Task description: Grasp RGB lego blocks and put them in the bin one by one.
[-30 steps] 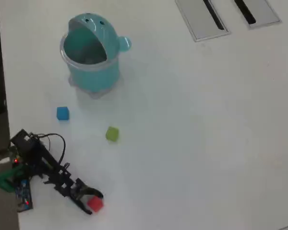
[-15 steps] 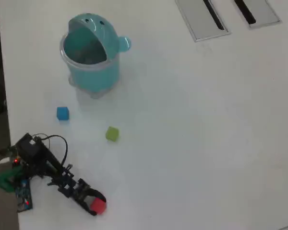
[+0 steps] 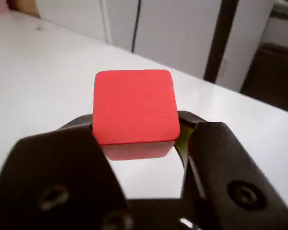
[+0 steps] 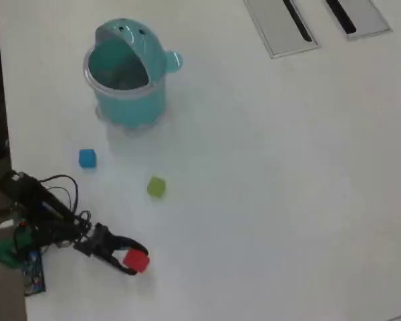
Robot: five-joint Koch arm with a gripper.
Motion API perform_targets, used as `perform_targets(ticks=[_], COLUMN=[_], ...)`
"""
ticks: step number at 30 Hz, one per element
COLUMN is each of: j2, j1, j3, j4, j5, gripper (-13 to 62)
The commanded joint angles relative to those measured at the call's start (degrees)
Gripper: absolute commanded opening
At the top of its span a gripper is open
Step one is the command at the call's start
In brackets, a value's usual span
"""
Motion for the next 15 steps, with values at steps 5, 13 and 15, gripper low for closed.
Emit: perform_targets(ticks=[5, 13, 15], j2=[15.9, 19.2, 19.9], j1=[-6.4, -9.6, -10.2], j3=[-1.8, -1.2, -1.1], j4=[12.0, 12.0, 11.6], j5=[-0.4, -2.1, -2.1], gripper=[11.8, 11.7, 11.7])
